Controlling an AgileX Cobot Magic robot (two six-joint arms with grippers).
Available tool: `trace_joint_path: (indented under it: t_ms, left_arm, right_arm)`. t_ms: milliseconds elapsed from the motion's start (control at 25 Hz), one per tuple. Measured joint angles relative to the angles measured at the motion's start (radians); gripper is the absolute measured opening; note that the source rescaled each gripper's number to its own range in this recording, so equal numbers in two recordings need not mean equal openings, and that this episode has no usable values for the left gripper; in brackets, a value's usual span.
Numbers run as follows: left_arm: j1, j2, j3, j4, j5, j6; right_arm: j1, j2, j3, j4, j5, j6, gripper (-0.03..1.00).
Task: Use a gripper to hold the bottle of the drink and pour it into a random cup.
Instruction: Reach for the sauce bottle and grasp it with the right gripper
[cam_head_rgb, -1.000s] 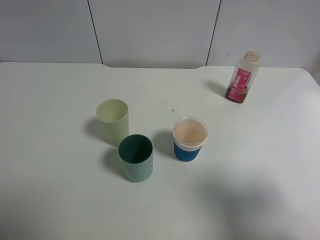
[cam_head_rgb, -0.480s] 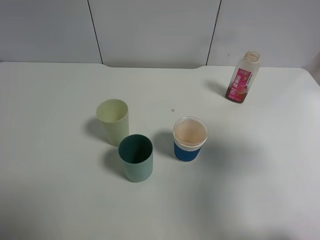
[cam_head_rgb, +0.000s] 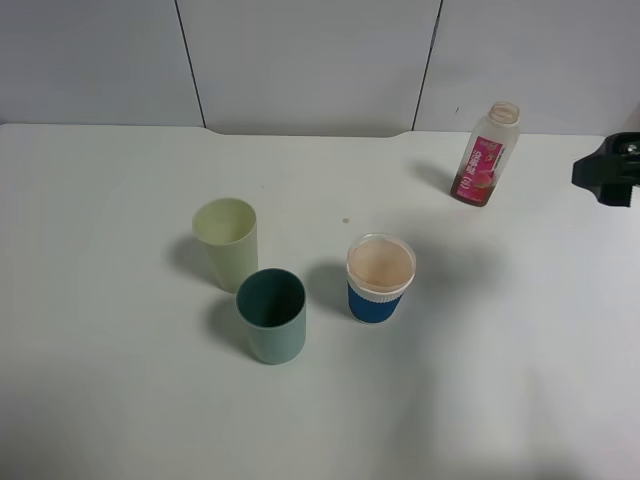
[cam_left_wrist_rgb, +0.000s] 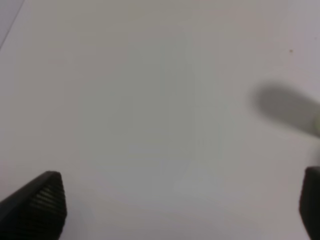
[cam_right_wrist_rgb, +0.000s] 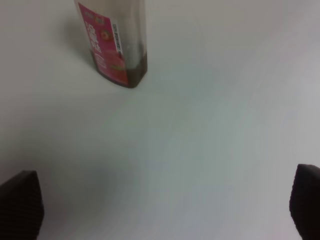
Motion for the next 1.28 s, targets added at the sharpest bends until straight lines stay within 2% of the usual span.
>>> trace_joint_path:
  t_ms: [280,600,840,1000,1080,1160,1280]
  left_arm:
    - [0.000,0.000,0.000,0.000,0.000,0.000]
    - [0.000,0.000,0.000,0.000,0.000,0.000]
    - [0.000,0.000,0.000,0.000,0.000,0.000]
    - [0.000,0.000,0.000,0.000,0.000,0.000]
    - [0.000,0.000,0.000,0.000,0.000,0.000]
    - [0.000,0.000,0.000,0.000,0.000,0.000]
    - [0.000,0.000,0.000,0.000,0.000,0.000]
  right_arm:
    - [0.000,0.179,0.000,-0.028,-0.214,-0.016,1.00]
    - [-0.006,0.407,0.000,-0.082,-0.354,-0.023,1.00]
    - [-0.072,0.536,0.000,-0.163,-0.402,-0.025,1.00]
    - [-0.134,0.606,-0.001,-0.291,-0.427,-0.003,1.00]
    - [-0.154,0.628,-0.001,-0.364,-0.446,0.048,1.00]
    - [-0.176,0.645,-0.001,-0.463,-0.478,0.146,1.00]
    - [-0.215,0.659,-0.001,-0.694,-0.556,0.326,1.00]
